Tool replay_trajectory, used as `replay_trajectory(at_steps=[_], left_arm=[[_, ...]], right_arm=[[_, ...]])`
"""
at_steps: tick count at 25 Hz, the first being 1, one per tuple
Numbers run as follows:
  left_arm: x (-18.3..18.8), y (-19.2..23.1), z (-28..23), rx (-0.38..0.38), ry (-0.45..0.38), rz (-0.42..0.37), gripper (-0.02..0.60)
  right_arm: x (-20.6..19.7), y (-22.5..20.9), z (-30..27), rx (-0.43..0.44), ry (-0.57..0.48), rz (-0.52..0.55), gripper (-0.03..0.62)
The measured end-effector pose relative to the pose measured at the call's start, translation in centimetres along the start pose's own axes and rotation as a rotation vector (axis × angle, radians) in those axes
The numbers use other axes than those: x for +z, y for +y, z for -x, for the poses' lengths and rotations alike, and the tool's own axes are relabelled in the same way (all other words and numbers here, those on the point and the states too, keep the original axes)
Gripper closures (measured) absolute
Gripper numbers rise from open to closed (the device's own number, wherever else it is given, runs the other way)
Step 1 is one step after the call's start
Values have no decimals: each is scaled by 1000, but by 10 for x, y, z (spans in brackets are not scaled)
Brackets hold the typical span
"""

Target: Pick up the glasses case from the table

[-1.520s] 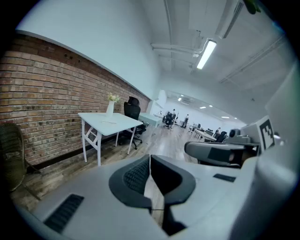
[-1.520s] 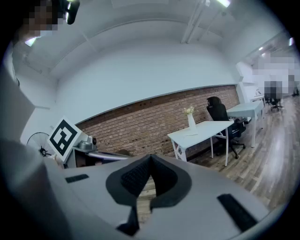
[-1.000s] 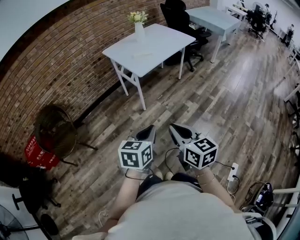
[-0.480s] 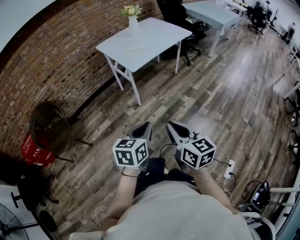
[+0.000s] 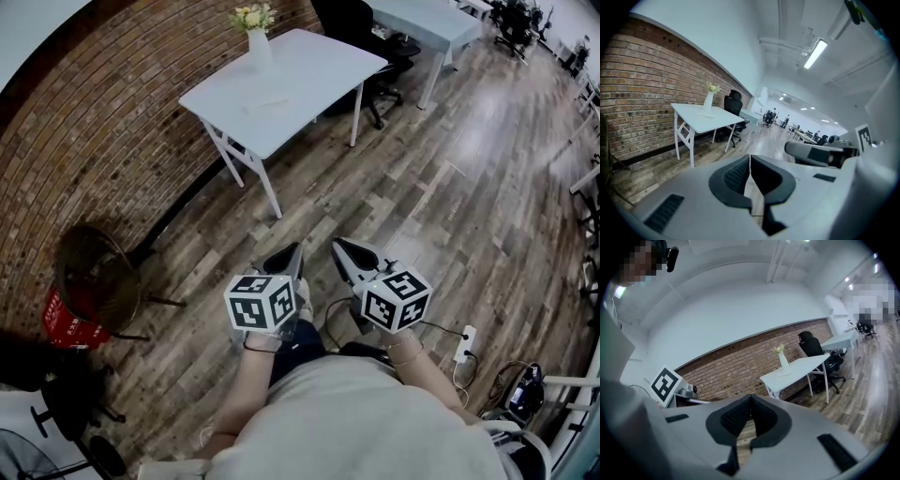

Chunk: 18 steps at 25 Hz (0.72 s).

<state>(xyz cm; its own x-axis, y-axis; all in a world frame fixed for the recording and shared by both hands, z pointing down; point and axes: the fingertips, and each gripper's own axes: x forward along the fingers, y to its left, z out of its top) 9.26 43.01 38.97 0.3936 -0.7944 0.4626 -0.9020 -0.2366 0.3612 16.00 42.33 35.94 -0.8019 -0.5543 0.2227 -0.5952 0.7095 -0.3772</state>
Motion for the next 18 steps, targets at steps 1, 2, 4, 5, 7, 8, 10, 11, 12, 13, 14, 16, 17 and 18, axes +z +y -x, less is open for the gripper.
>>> replay_trajectory(at_steps=[1,2,4,5,7,8,10,11,12,13,14,16,17,18], left_arm=[[11,10,-11,-8,3,-5,571],[23,20,-21,-17,6,-15,571],[46,42,-42,-34,14,-30,571],[59,54,-51,-42,16,-32,571],[84,78,-67,-56,11,-37,571],[97,90,-74,-61,8,-42,571],[122,116,-88,-68,2,-51,571],[133,128,-95,-74,1,-55,571],[142,138,-101,-81,4,-57,571],[149,148,-108,-89,10,-56,571],[153,156,-113,-97,19,-50,571],[158,169,-124,-114,33,-20,571],[161,174,-128,-121,36,-7,571],[164,178,-133,-124,38,-1,571]], right_arm=[[8,-8,-17,-4,3,10,595],[16,-15,-36,-8,7,20,595],[34,-27,-77,-12,9,17,595],[42,-31,-97,-11,7,10,595],[59,-38,-131,-15,1,10,595],[66,-42,-146,-19,-2,15,595],[79,-49,-176,-31,-9,18,595],[85,-53,-190,-36,-11,17,595],[89,-57,-203,-40,-11,13,595],[92,-60,-215,-44,-9,9,595],[93,-62,-225,-49,-2,4,595],[89,-68,-240,-60,20,-4,595],[87,-71,-246,-65,31,-7,595],[86,-74,-252,-68,41,-11,595]])
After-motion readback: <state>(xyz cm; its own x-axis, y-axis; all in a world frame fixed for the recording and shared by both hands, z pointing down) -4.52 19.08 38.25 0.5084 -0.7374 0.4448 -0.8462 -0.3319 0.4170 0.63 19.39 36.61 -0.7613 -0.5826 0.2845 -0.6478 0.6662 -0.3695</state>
